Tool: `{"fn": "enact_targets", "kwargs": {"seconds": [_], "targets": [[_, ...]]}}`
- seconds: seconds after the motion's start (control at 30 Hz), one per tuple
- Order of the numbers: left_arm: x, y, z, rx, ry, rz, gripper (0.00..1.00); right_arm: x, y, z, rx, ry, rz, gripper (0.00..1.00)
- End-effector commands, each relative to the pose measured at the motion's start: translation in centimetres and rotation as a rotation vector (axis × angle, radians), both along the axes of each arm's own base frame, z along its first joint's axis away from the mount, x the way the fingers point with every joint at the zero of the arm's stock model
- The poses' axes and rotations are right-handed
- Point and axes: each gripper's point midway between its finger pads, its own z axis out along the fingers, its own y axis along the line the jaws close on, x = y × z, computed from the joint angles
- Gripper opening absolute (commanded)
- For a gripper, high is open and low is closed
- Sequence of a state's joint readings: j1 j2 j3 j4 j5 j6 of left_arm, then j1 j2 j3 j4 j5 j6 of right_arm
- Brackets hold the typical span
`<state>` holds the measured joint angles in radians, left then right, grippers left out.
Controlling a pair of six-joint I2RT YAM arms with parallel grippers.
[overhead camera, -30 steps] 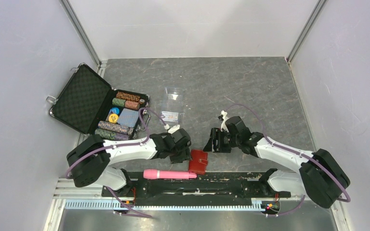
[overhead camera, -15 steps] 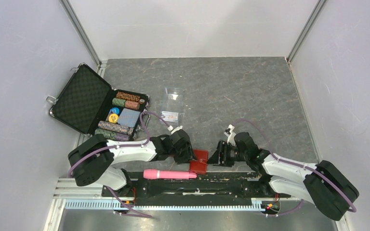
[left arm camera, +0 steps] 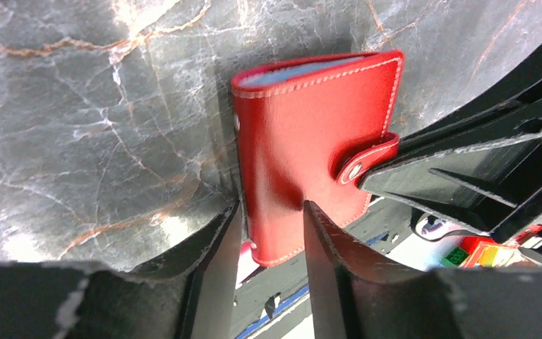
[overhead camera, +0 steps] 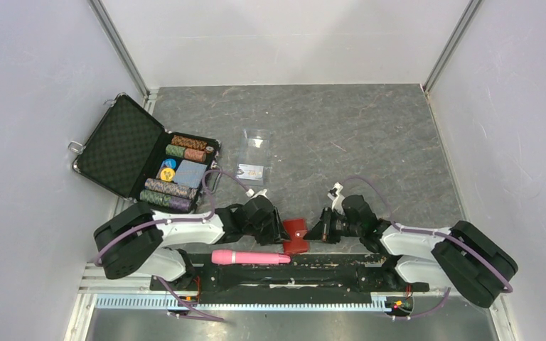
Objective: Put the credit cards into the card holder
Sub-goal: Open the card holder at the center of the board.
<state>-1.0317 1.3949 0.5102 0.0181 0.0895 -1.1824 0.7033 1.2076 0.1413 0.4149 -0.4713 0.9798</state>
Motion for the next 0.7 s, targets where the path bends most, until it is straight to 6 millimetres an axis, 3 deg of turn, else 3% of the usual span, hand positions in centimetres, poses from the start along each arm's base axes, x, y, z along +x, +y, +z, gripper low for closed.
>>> {"fn": "enact_targets", "kwargs": {"seconds": [0.0, 0.13, 0.23, 0.37, 0.53, 0.67], "targets": [[0.1, -0.2, 1.7, -0.058, -0.026, 0.022, 0.50, 2.2, 0.8, 2.6, -0.001, -0.133, -0.006, 0.00], [0.4, 0.9, 2.2, -0.015, -0.060, 0.025, 0.75, 2.8, 0.5, 3.9, -0.014, -0.194, -0.015, 0.00], [0.6, 1.4, 3.1, -0.009, -0.089, 0.026, 0.84, 3.2, 0.2, 5.1, -0.001, -0.231, -0.038, 0.00], [0.9, 1.4, 4.7, -0.068, -0.130, 0.017, 0.89, 3.1, 0.2, 6.3, 0.020, -0.254, -0.039, 0.00], [1.0, 0.5, 8.0, -0.285, -0.198, -0.032, 0.89, 2.6, 0.5, 8.0, 0.062, -0.267, -0.011, 0.00], [1.0, 0.5, 9.8, -0.422, -0.216, -0.062, 0.88, 2.5, 1.0, 10.5, 0.122, -0.284, -0.001, 0.00]]}}
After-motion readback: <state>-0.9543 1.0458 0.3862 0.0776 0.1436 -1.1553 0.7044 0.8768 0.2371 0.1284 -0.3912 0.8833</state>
